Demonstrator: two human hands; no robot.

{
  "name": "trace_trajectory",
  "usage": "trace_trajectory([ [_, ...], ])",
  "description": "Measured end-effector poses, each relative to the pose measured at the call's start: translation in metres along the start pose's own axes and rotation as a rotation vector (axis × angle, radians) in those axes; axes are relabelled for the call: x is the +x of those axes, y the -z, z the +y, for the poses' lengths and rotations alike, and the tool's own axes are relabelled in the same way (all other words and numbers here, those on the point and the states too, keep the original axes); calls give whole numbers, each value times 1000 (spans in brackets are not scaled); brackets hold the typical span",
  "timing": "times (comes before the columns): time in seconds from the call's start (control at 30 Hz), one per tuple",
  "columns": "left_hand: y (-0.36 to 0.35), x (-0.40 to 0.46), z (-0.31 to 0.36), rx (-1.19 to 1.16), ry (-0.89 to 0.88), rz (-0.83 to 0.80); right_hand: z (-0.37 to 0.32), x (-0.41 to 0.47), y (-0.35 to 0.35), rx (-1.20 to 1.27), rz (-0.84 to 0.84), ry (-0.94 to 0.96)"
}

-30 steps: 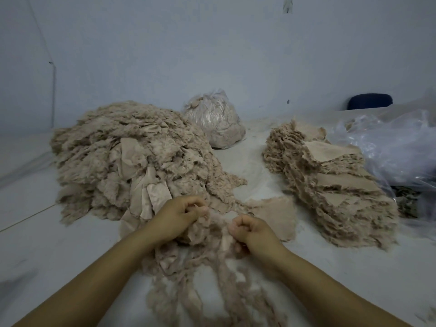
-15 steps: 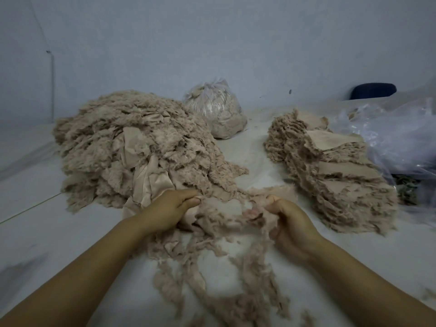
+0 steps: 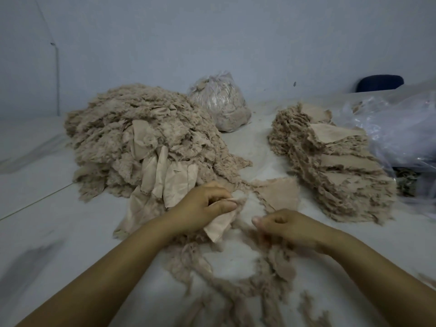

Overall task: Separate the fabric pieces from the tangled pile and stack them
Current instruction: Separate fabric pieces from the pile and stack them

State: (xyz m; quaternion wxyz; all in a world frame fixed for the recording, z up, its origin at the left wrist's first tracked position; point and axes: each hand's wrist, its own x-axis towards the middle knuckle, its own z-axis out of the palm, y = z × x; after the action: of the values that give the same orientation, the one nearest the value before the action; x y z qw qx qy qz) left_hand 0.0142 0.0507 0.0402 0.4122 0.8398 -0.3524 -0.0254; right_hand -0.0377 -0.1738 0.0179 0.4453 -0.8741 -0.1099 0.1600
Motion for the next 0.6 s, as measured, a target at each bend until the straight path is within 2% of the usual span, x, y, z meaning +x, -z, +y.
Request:
trace_trajectory([
  [0.07,-3,9,5,-184,120,17,-15,1,0,-22,147,86],
  [0.1,-6,12,6,-321,196,29,-21,3,-4,73,200,109],
  [0.17,-14,18,6,-632,342,20,-27,12,-16,398,285,114],
  [0.23,-21,21,4,-828,410,15,-25,20,-26,689,362,69],
  [0.33,-20,22,1,-941,429,53,-19,29,-25,954,395,-18],
  [0.5,-14,31,-14,-1156,519,199,-16,42,-23,980,468,-48],
  [0.6,-14,37,-17,-1068,492,120,-15,45,-22,973,310,-28],
])
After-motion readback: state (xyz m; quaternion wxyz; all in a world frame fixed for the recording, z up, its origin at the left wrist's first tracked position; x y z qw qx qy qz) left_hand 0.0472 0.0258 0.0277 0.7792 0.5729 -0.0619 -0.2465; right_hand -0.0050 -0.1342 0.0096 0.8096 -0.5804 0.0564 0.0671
